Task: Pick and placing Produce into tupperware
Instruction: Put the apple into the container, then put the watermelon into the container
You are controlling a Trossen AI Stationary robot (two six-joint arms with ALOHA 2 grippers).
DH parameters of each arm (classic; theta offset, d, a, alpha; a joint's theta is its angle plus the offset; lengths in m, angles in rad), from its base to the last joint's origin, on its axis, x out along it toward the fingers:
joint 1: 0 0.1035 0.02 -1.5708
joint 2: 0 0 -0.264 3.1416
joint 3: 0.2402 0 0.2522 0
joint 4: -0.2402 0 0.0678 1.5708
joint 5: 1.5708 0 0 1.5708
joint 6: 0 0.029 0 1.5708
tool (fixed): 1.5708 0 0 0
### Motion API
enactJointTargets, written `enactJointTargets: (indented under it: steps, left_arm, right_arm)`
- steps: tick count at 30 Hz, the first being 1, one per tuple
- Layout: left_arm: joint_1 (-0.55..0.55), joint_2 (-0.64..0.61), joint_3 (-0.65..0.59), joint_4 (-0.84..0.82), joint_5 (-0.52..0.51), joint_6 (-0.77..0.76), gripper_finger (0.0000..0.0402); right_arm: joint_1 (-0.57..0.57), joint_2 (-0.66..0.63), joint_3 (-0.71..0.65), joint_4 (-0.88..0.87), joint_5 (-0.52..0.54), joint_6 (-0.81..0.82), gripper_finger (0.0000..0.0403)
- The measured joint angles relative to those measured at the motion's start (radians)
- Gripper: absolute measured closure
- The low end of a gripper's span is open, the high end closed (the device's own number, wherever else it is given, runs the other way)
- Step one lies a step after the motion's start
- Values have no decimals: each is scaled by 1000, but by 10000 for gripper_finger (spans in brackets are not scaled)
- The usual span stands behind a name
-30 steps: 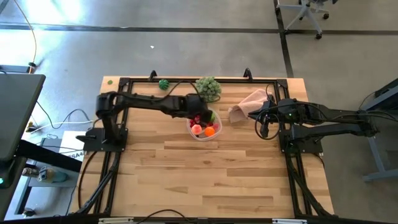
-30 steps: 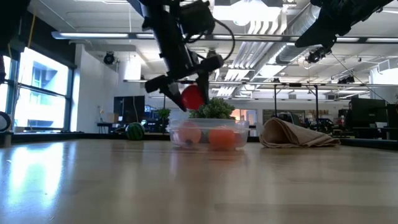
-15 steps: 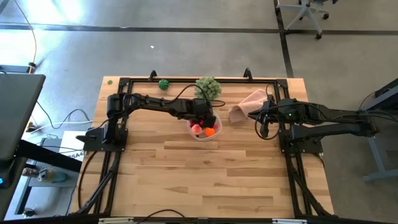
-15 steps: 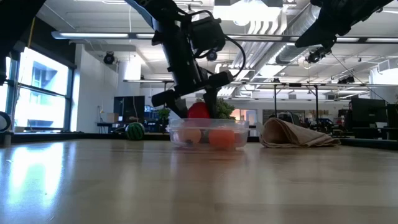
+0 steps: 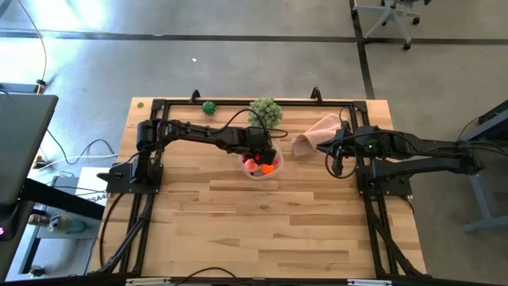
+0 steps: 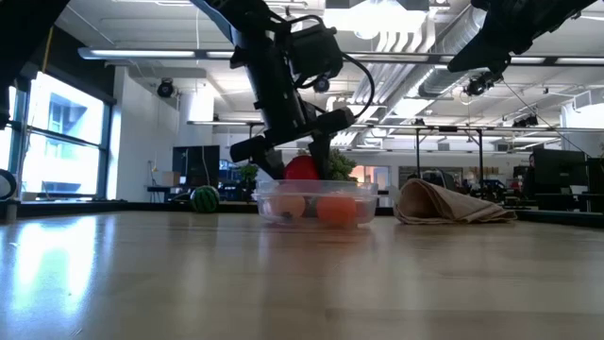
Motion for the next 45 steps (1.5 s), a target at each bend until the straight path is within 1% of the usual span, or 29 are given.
enactJointTargets:
  steps: [7, 12, 23, 30, 36, 38, 40, 45]
  left_arm:
    - [1, 0, 0, 0, -3, 19, 99]
    - [1, 0, 0, 4, -3, 34, 86]
    - [1, -13, 0, 28, 23, 70, 86]
    - [1, -53, 0, 19, 23, 72, 85]
    - [3, -123, 0, -15, 17, 98, 85]
    - [3, -154, 0, -36, -5, 98, 85]
    - [3, -191, 0, -74, -49, 98, 85]
    - [12, -286, 0, -225, -204, 95, 85]
  right_arm:
    - [0, 0, 0, 0, 0, 0, 373]
    - [0, 0, 0, 0, 0, 0, 373]
    - [0, 0, 0, 0, 1, 0, 373]
    - [0, 0, 0, 0, 1, 0, 373]
    - [0, 0, 0, 0, 1, 0, 373]
    - [0, 0, 0, 0, 1, 0, 373]
    - [0, 0, 0, 0, 1, 0, 373]
    - [0, 0, 0, 0, 1, 0, 373]
